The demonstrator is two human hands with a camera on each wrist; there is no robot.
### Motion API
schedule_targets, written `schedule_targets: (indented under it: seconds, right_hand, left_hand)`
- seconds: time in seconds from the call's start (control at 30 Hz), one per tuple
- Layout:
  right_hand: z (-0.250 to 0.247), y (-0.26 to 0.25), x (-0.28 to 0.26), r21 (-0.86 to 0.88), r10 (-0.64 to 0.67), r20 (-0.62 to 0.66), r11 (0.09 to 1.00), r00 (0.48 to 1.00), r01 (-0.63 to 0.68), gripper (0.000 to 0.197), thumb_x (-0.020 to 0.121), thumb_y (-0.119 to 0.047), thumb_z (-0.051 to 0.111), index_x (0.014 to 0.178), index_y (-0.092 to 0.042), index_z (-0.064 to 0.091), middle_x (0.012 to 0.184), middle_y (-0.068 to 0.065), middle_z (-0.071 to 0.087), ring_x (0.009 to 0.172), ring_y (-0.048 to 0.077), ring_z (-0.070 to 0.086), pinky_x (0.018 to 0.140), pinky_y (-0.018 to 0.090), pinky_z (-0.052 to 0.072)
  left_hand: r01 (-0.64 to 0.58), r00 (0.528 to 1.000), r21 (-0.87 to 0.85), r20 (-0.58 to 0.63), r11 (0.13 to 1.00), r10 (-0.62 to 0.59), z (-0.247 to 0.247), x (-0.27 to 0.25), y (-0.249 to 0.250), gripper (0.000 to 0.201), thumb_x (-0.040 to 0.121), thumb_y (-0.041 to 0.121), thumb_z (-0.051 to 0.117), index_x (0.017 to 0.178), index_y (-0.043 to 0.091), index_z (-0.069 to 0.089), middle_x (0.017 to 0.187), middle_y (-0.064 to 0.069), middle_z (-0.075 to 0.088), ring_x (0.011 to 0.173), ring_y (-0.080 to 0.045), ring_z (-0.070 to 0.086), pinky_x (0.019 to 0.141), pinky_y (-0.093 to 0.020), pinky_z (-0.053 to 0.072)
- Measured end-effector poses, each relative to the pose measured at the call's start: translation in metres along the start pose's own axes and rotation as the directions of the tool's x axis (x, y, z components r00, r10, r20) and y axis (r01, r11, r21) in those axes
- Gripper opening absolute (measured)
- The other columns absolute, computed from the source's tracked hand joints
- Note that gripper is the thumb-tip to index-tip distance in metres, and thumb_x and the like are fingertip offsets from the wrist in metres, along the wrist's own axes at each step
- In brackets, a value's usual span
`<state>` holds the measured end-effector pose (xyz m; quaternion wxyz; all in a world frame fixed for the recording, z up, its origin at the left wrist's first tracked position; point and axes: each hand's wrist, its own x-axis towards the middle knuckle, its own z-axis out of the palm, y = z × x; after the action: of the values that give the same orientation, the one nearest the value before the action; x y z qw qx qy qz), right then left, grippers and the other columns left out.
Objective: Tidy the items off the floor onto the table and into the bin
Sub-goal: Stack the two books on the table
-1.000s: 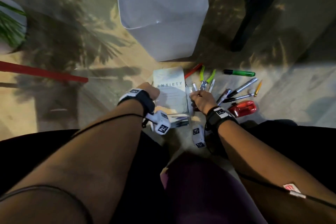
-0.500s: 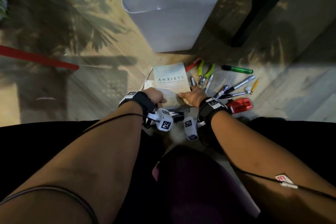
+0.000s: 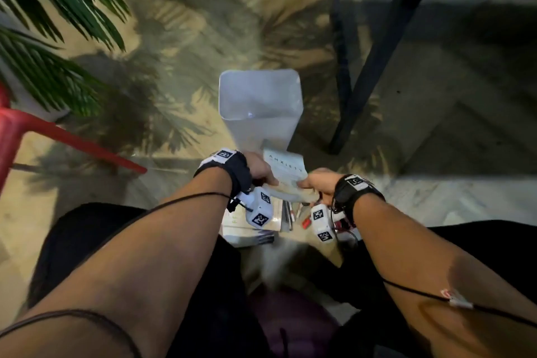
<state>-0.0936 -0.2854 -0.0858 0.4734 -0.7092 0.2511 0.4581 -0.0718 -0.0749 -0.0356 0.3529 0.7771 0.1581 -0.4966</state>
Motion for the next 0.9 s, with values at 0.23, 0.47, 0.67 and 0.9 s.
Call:
schedule_targets:
  seconds: [0.23,0.47,0.67,0.9]
  right_hand:
    - [-0.023,-0.057,-0.132,-0.136,-0.183,-0.020,0.974,0.983,0.179,0.023,0.102,-0.016,0.061,0.120,-0.002,0.065,0.081,0.014,0.067,0.057,0.020,0.061,0.037,0.023,0.050]
    - [0.000,-0.059,-0.258,-0.025,-0.414,0.143,0.906,0.899,0.422,0.030,0.098,0.010,0.047,0.120,-0.004,0.063,0.080,0.007,0.079,0.058,0.022,0.063,0.041,0.023,0.050]
    - [0.007,-0.053,-0.343,0.044,-0.605,0.227,0.789,0.763,0.613,0.060,0.091,0.017,0.045,0.141,-0.016,0.052,0.130,0.002,0.074,0.083,0.026,0.069,0.059,0.029,0.058]
    - [-0.002,-0.075,-0.442,0.021,-0.767,0.208,0.624,0.607,0.781,0.066,0.097,0.017,0.050,0.144,-0.030,0.046,0.131,-0.005,0.074,0.083,0.015,0.075,0.065,0.029,0.062]
  left_hand:
    - [-0.204,0.977,-0.292,-0.003,0.934,0.213,-0.003,-0.147,0.022,0.023,0.096,0.002,0.063,0.118,-0.004,0.060,0.085,-0.019,0.064,0.055,-0.019,0.066,0.063,-0.028,0.061]
    - [-0.380,0.920,-0.379,-0.059,0.843,0.388,-0.001,-0.245,-0.012,0.018,0.092,0.001,0.068,0.109,0.005,0.066,0.073,0.004,0.071,0.064,-0.011,0.068,0.087,-0.040,0.060]
    - [-0.547,0.831,-0.378,-0.137,0.747,0.539,-0.005,-0.329,-0.023,0.039,0.087,0.004,0.076,0.121,0.014,0.059,0.108,-0.015,0.069,0.081,-0.026,0.065,0.077,-0.036,0.062]
    - [-0.722,0.679,-0.291,-0.123,0.628,0.724,-0.026,-0.426,-0.009,0.047,0.088,0.007,0.075,0.132,0.019,0.062,0.120,-0.011,0.071,0.093,-0.021,0.067,0.080,-0.032,0.060]
